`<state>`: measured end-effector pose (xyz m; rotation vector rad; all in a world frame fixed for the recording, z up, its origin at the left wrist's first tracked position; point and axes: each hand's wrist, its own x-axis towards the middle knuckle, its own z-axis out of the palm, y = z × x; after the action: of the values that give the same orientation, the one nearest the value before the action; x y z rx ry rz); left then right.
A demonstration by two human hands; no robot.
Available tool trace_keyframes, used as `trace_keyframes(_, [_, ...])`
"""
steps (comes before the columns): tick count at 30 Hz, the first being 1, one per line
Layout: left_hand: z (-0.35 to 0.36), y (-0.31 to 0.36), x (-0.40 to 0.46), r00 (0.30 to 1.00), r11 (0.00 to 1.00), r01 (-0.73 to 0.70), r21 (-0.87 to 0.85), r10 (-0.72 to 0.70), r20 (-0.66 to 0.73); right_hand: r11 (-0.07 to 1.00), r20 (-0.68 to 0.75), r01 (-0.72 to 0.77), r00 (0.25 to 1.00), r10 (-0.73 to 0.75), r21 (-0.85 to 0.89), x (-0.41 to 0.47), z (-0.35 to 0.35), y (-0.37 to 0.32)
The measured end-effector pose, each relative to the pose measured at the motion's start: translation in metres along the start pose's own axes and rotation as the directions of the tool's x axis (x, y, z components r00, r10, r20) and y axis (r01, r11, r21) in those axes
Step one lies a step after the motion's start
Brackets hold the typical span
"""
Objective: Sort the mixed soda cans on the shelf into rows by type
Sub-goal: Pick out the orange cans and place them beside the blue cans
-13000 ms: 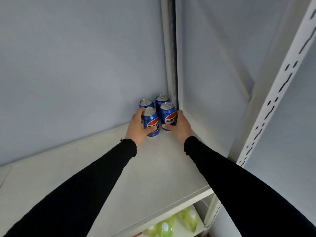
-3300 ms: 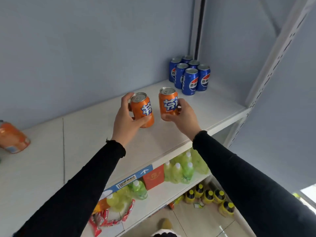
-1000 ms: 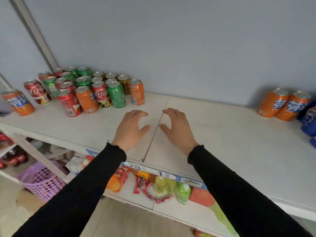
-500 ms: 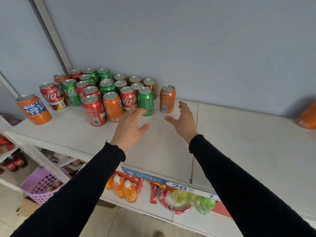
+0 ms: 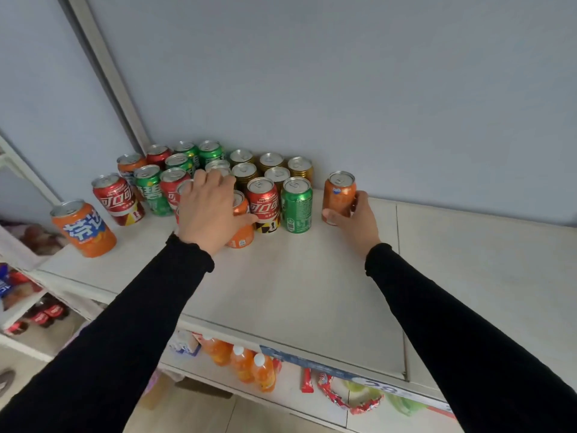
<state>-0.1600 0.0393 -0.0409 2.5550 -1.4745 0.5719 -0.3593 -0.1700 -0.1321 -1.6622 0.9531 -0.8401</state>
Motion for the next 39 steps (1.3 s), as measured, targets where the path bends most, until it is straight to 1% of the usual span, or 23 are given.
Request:
trace_keyframes(2, [0.006,-0.007,0.004,0.999,0.999,-0.003,0.043,0.001,0.049,1.0,-0.022,0.002,1.0,-0.003,-0.025,0.001,0.001,-0.001])
trace_keyframes(5, [0.01,-0.013,0.007,0.998,0.998,-0.033,0.044,0.031,0.058,0.989,-0.038,-0.017,0.999,0.011,-0.149,0.005,0.001,-0.008])
trace_keyframes(7, [0.01,-0.017,0.008,0.996,0.998,-0.066,0.003,0.065,0.067,0.975,-0.055,-0.039,0.998,0.028,-0.218,0.005,0.001,-0.011])
trace_keyframes(9, [0.007,-0.02,0.009,0.989,0.991,-0.116,-0.068,0.121,0.082,0.971,-0.063,-0.047,0.997,0.034,-0.233,-0.006,-0.001,-0.014])
trace_keyframes(10, [0.005,-0.02,0.008,0.984,0.984,-0.145,-0.106,0.154,0.091,0.98,-0.033,-0.041,0.999,0.035,-0.193,-0.014,-0.003,-0.015])
trace_keyframes(12, [0.001,-0.018,0.003,0.971,0.962,-0.195,-0.191,0.217,0.101,0.992,0.096,-0.049,0.994,0.061,-0.118,-0.034,-0.013,-0.015])
trace_keyframes(15, [-0.002,-0.01,-0.008,0.94,0.899,-0.284,-0.332,0.329,0.088,0.991,0.321,-0.042,0.944,0.081,-0.127,-0.067,-0.035,-0.016])
trace_keyframes(17, [-0.003,-0.003,-0.014,0.91,0.837,-0.322,-0.442,0.402,0.099,0.99,0.416,-0.05,0.904,0.102,-0.132,-0.087,-0.049,-0.018])
trace_keyframes(20, [-0.002,0.006,-0.019,0.861,0.727,-0.313,-0.611,0.489,0.141,0.991,0.493,-0.069,0.862,0.118,-0.117,-0.108,-0.062,-0.025])
trace_keyframes(23, [0.002,0.011,-0.019,0.822,0.667,-0.332,-0.667,0.551,0.142,0.99,0.502,-0.06,0.857,0.116,-0.125,-0.119,-0.066,-0.026])
trace_keyframes(24, [0.004,0.011,-0.018,0.816,0.661,-0.334,-0.672,0.56,0.145,0.988,0.472,-0.067,0.873,0.124,-0.137,-0.123,-0.063,-0.025])
trace_keyframes(25, [0.005,0.011,-0.019,0.816,0.659,-0.329,-0.676,0.559,0.148,0.986,0.406,-0.08,0.904,0.134,-0.147,-0.128,-0.055,-0.025])
trace_keyframes(27, [0.011,0.01,-0.021,0.831,0.669,-0.298,-0.681,0.533,0.16,0.988,0.184,-0.108,0.975,0.127,-0.107,-0.141,-0.029,-0.022])
trace_keyframes(28, [0.013,0.01,-0.023,0.845,0.676,-0.275,-0.684,0.509,0.164,0.992,0.056,-0.109,0.992,0.113,-0.066,-0.148,-0.013,-0.02])
trace_keyframes(30, [0.017,0.013,-0.03,0.885,0.679,-0.214,-0.702,0.44,0.155,0.995,-0.162,-0.088,0.984,0.079,-0.048,-0.159,0.017,-0.015])
trace_keyframes(33, [0.021,0.024,-0.043,0.935,0.617,-0.106,-0.779,0.327,0.133,0.987,-0.37,-0.076,0.929,0.017,-0.145,-0.162,0.042,-0.01])
trace_keyframes(35, [0.022,0.031,-0.052,0.96,0.591,-0.091,-0.802,0.267,0.088,0.981,-0.446,-0.08,0.895,-0.007,-0.175,-0.159,0.047,-0.01])
trace_keyframes(36, [0.025,0.033,-0.055,0.968,0.58,-0.09,-0.81,0.242,0.066,0.981,-0.452,-0.09,0.892,0.002,-0.172,-0.157,0.047,-0.008])
trace_keyframes(39, [0.03,0.039,-0.058,0.976,0.512,-0.054,-0.857,0.207,0.062,0.993,-0.384,-0.081,0.922,0.042,-0.087,-0.154,0.035,-0.005])
